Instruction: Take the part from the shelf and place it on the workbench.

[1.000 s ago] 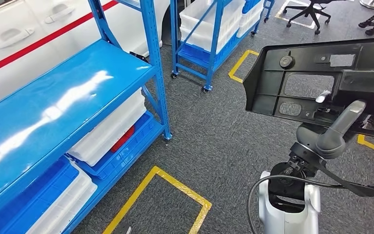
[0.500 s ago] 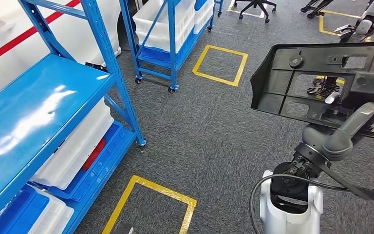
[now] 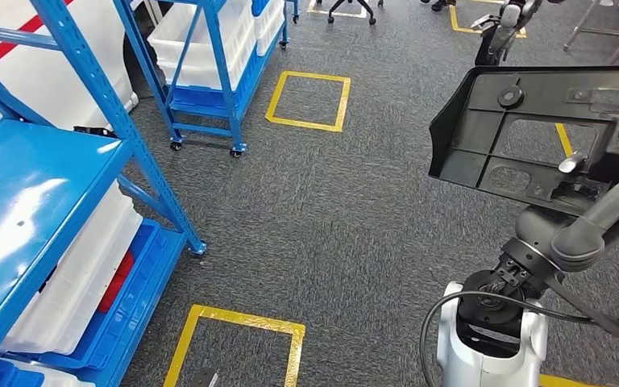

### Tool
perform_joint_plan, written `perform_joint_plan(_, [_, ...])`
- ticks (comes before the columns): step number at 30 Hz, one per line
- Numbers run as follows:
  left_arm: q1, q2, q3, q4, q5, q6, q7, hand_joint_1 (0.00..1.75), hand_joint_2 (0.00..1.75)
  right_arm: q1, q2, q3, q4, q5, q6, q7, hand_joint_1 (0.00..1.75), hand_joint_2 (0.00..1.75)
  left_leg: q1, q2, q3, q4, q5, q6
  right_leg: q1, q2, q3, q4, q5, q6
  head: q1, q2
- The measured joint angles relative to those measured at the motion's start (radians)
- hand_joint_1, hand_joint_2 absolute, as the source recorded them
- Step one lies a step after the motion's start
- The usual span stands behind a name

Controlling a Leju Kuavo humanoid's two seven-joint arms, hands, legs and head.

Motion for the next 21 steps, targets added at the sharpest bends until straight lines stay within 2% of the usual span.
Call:
perform_joint_plan(1, [-0.001, -0.001, 0.000, 0.000, 0.000, -0.001, 0.000, 0.00, 1.75, 0.000, 0.000, -0.001, -0.003, 0.000, 0.000, 0.000, 1.75, 1.75, 0.001, 0.006, 0.002, -0.001, -0.002, -0.006, -0.002, 0.013, 0.000, -0.002, 0.002, -0.006, 0.000, 0.000])
perform_joint_plan(2, [-0.002, -0.002, 0.000, 0.000, 0.000, -0.001, 0.000, 0.00, 1.75, 0.000, 0.002, -0.002, -0.008, 0.001, 0.000, 0.000, 1.75, 1.75, 0.003, -0.004, 0.002, 0.006, -0.010, -0.012, -0.004, 0.025, 0.002, -0.006, 0.004, -0.012, 0.000, 0.000])
perform_joint_plan(3, [-0.004, -0.002, 0.000, 0.000, 0.000, -0.001, 0.000, 0.00, 1.75, -0.001, 0.004, -0.003, -0.012, 0.001, 0.000, 0.000, 1.75, 1.75, 0.004, -0.025, -0.005, 0.026, -0.026, -0.017, -0.007, 0.037, 0.004, -0.011, 0.007, -0.019, 0.000, 0.000])
perform_joint_plan(5, [-0.002, -0.002, 0.000, 0.000, -0.001, -0.002, 0.001, 0.00, 1.75, 0.000, 0.013, -0.006, -0.018, 0.003, 0.001, 0.000, 1.75, 1.75, 0.008, -0.085, -0.054, 0.133, -0.086, -0.022, -0.009, 0.059, 0.007, -0.015, 0.011, -0.030, 0.000, 0.000])
perform_joint_plan(6, [0.000, -0.002, 0.000, 0.000, -0.001, -0.003, 0.002, 0.00, 1.75, 0.002, 0.018, -0.007, -0.019, 0.005, 0.001, 0.000, 1.75, 1.75, 0.008, -0.101, -0.090, 0.205, -0.118, -0.022, -0.008, 0.072, 0.006, -0.015, 0.011, -0.033, 0.000, 0.000])
perform_joint_plan(7, [0.003, -0.002, 0.000, 0.000, -0.002, -0.003, 0.004, 0.00, 1.75, 0.005, 0.022, -0.008, -0.021, 0.006, 0.002, 0.000, 1.75, 1.75, 0.008, -0.109, -0.121, 0.266, -0.137, -0.023, -0.007, 0.087, 0.006, -0.014, 0.011, -0.035, 0.000, 0.000])
perform_joint_plan(8, [0.005, -0.002, 0.000, 0.000, -0.003, -0.004, 0.005, 0.00, 1.75, 0.008, 0.026, -0.010, -0.023, 0.006, 0.003, 0.000, 1.75, 1.75, 0.009, -0.113, -0.139, 0.296, -0.137, -0.023, -0.006, 0.104, 0.005, -0.013, 0.011, -0.035, 0.000, 0.000])
perform_joint_plan(9, [0.006, -0.001, 0.000, 0.000, -0.004, -0.004, 0.006, 0.00, 1.75, 0.011, 0.029, -0.013, -0.026, 0.007, 0.004, 0.000, 1.75, 1.75, 0.010, -0.114, -0.138, 0.284, -0.115, -0.022, -0.007, 0.120, 0.005, -0.011, 0.011, -0.034, 0.000, 0.000])
perform_joint_plan(10, [0.005, -0.001, 0.000, 0.000, -0.004, -0.004, 0.006, 0.00, 1.75, 0.013, 0.031, -0.015, -0.029, 0.007, 0.005, 0.000, 1.75, 1.75, 0.012, -0.120, -0.118, 0.234, -0.078, -0.021, -0.007, 0.136, 0.005, -0.008, 0.010, -0.033, 0.000, 0.000])
perform_joint_plan(11, [0.005, -0.001, 0.000, 0.000, -0.005, -0.005, 0.006, 0.00, 1.75, 0.014, 0.033, -0.017, -0.033, 0.007, 0.005, 0.000, 1.75, 1.75, 0.015, -0.136, -0.087, 0.161, -0.038, -0.020, -0.008, 0.151, 0.005, -0.004, 0.008, -0.030, 0.000, 0.000])
perform_joint_plan(12, [0.004, -0.001, 0.000, 0.000, -0.005, -0.005, 0.007, 0.00, 1.75, 0.015, 0.034, -0.018, -0.035, 0.007, 0.006, 0.000, 1.75, 1.75, 0.019, -0.159, -0.059, 0.094, -0.011, -0.020, -0.008, 0.165, 0.002, 0.002, 0.006, -0.026, 0.000, 0.000])
perform_joint_plan(13, [0.003, -0.001, 0.000, 0.000, -0.006, -0.005, 0.008, 0.00, 1.75, 0.015, 0.035, -0.020, -0.038, 0.007, 0.008, 0.000, 1.75, 1.75, 0.021, -0.177, -0.038, 0.047, 0.005, -0.020, -0.009, 0.179, -0.001, 0.007, 0.005, -0.020, 0.000, 0.000])
perform_joint_plan(14, [0.003, -0.001, 0.000, 0.000, -0.007, -0.005, 0.009, 0.00, 1.75, 0.016, 0.035, -0.023, -0.041, 0.008, 0.010, 0.000, 1.75, 1.75, 0.021, -0.189, -0.028, 0.025, 0.008, -0.018, -0.009, 0.190, -0.005, 0.009, 0.005, -0.013, 0.000, 0.000])
perform_joint_plan(15, [0.003, 0.000, 0.000, 0.000, -0.008, -0.005, 0.010, 0.00, 1.75, 0.017, 0.035, -0.026, -0.044, 0.008, 0.013, -0.001, 1.75, 1.75, 0.018, -0.188, -0.026, 0.021, 0.006, -0.015, -0.011, 0.202, -0.009, 0.008, 0.007, -0.005, 0.000, 0.000])
perform_joint_plan(16, [0.001, 0.000, 0.000, 0.000, -0.009, -0.006, 0.011, 0.00, 1.75, 0.018, 0.036, -0.031, -0.048, 0.009, 0.015, 0.000, 1.75, 1.75, 0.018, -0.176, -0.024, 0.017, 0.010, -0.008, -0.014, 0.213, -0.011, 0.006, 0.009, 0.003, 0.000, 0.000])
perform_joint_plan(17, [-0.001, 0.000, -0.001, 0.000, -0.009, -0.006, 0.012, 0.00, 1.75, 0.020, 0.036, -0.036, -0.052, 0.010, 0.017, 0.000, 1.75, 1.75, 0.017, -0.163, -0.021, 0.011, 0.014, -0.001, -0.015, 0.210, -0.013, 0.008, 0.008, 0.008, 0.000, 0.000])
perform_joint_plan(18, [-0.004, 0.000, -0.001, 0.000, -0.009, -0.007, 0.012, 0.00, 1.75, 0.022, 0.035, -0.041, -0.056, 0.013, 0.018, 0.000, 1.75, 1.75, 0.018, -0.151, -0.019, 0.004, 0.019, 0.007, -0.013, 0.189, -0.021, 0.023, -0.002, 0.012, 0.000, 0.000])
perform_joint_plan(19, [-0.006, -0.001, -0.001, 0.000, -0.009, -0.008, 0.014, 0.00, 1.75, 0.023, 0.035, -0.045, -0.061, 0.017, 0.019, 0.000, 1.75, 1.75, 0.018, -0.138, -0.017, -0.003, 0.022, 0.013, -0.011, 0.158, -0.039, 0.058, -0.024, 0.015, 0.000, 0.000])
perform_joint_plan(21, [-0.004, -0.001, -0.001, 0.000, -0.010, -0.010, 0.022, 0.00, 1.75, 0.026, 0.035, -0.052, -0.067, 0.028, 0.021, 0.000, 1.75, 1.75, 0.013, -0.110, -0.016, -0.007, 0.024, 0.020, -0.009, 0.091, -0.099, 0.179, -0.086, 0.019, 0.000, 0.000])
